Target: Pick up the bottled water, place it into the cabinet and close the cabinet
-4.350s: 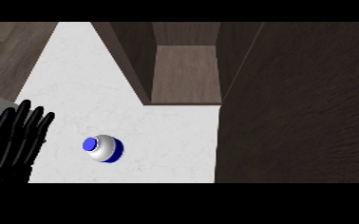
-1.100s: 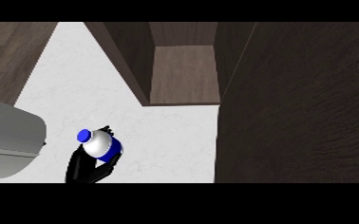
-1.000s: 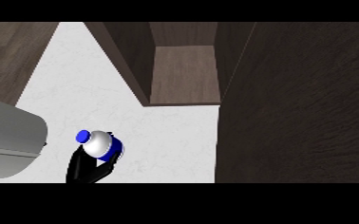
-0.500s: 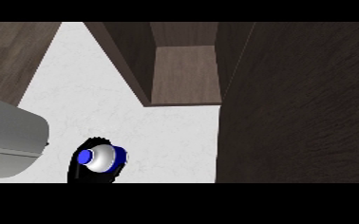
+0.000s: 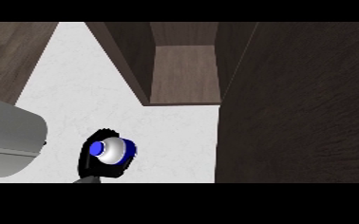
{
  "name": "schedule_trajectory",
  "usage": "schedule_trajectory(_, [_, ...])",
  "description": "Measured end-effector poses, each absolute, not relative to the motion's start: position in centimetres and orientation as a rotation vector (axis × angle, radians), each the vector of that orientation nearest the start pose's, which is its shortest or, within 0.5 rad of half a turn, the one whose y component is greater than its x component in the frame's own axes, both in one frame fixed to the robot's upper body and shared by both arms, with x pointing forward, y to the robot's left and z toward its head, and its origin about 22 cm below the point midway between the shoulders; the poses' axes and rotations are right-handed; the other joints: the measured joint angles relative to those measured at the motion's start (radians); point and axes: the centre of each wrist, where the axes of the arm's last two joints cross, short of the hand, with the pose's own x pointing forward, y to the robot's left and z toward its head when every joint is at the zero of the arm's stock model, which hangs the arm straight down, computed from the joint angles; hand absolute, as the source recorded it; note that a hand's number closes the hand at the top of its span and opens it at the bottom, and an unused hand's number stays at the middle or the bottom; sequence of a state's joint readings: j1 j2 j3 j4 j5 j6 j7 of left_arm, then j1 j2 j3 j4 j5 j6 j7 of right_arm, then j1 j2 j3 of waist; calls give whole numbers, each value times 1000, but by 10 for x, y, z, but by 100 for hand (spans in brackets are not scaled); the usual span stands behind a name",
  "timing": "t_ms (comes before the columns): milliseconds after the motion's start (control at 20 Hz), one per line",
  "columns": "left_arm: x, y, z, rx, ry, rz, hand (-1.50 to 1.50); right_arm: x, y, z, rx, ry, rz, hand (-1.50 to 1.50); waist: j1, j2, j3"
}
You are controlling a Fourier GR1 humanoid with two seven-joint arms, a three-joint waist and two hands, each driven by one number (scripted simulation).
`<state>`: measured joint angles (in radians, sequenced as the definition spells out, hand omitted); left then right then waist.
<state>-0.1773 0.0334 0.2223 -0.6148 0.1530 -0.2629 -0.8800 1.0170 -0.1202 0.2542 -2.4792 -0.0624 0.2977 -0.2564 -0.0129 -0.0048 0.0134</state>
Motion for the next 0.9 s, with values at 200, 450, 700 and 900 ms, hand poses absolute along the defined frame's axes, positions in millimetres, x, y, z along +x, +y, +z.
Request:
schedule_trajectory(200, [223, 237, -163, -246, -1678, 302, 150, 29, -239, 103, 164, -1784, 105, -150, -2, 0, -8])
schedule_trajectory(450, [251, 208, -136, -325, -1683, 280, 150, 31, -237, 103, 175, -1779, 102, -150, 2, 0, -12])
schedule_trajectory(700, [273, 182, -100, -347, -1683, 247, 150, 28, -235, 102, 177, -1791, 81, -150, 1, -1, -12])
schedule_trajectory(900, [287, 156, -73, -296, -1730, 177, 150, 32, -238, 103, 159, -1790, 96, -150, 2, 1, -13])
